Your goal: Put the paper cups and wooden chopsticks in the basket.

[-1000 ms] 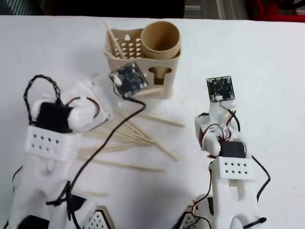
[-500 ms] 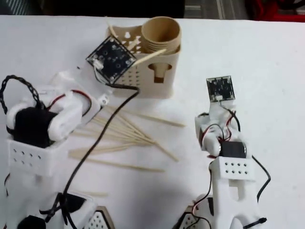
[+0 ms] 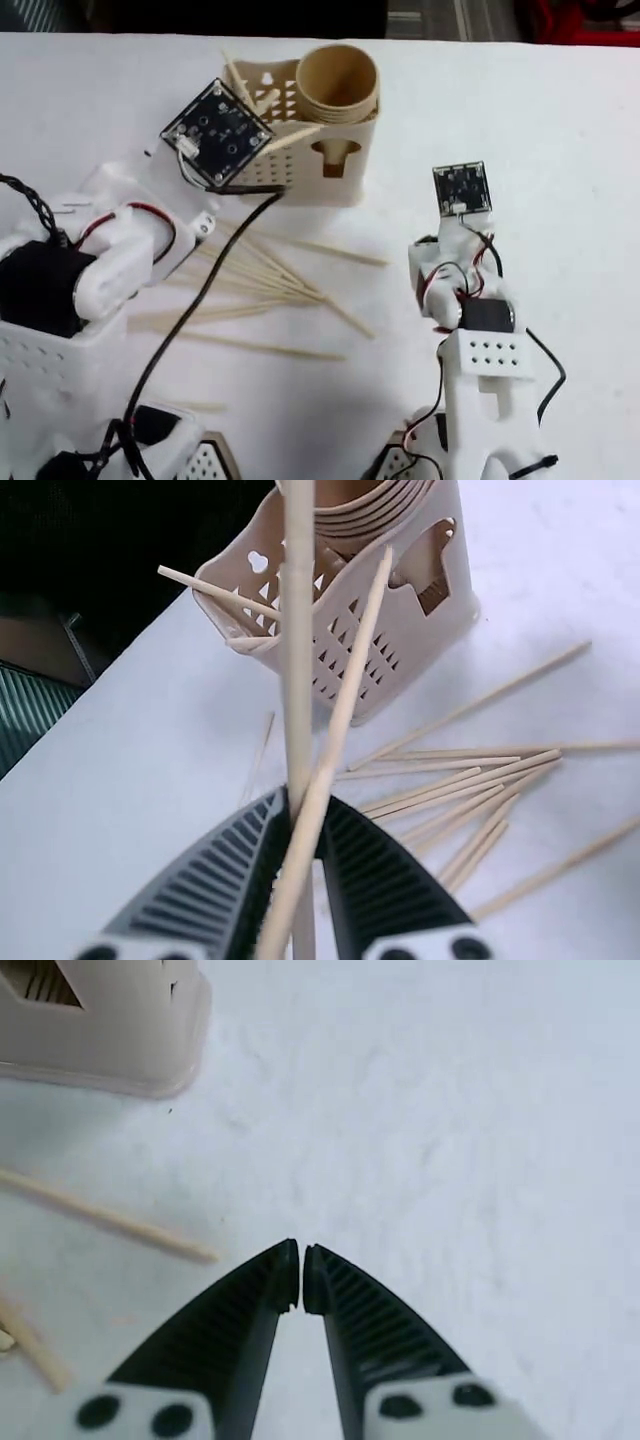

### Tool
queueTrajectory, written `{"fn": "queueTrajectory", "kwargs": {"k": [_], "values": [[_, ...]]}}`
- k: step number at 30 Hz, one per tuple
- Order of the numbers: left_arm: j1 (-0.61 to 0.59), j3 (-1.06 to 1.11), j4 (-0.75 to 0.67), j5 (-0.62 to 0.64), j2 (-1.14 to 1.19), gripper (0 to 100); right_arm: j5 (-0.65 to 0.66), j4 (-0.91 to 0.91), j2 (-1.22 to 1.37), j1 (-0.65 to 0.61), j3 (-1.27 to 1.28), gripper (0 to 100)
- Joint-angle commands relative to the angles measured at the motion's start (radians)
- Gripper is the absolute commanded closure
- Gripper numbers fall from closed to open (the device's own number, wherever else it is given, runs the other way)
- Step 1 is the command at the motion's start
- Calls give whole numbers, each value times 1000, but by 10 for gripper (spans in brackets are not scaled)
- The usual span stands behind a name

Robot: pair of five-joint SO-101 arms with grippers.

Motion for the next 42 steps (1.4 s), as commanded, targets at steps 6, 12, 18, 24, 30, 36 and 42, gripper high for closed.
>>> {"fn": "queueTrajectory", "kwargs": {"k": [6,12,18,24,30,36,42], "values": [[-1,-32,43,6,-56,977,-2,33,-42,-8,-35,978],[8,-23,20,14,-154,977,0,116,-173,-51,-21,978],[10,-18,-107,137,-168,977,-2,82,-288,-51,63,978],[10,-15,-342,256,-166,977,-5,44,-328,-53,109,978],[10,77,-667,439,-166,977,-6,39,-326,-53,110,978],[10,341,-1100,528,-166,977,-6,39,-326,-53,110,978],[51,505,-1418,529,-120,977,-6,39,-326,-53,110,978]]}}
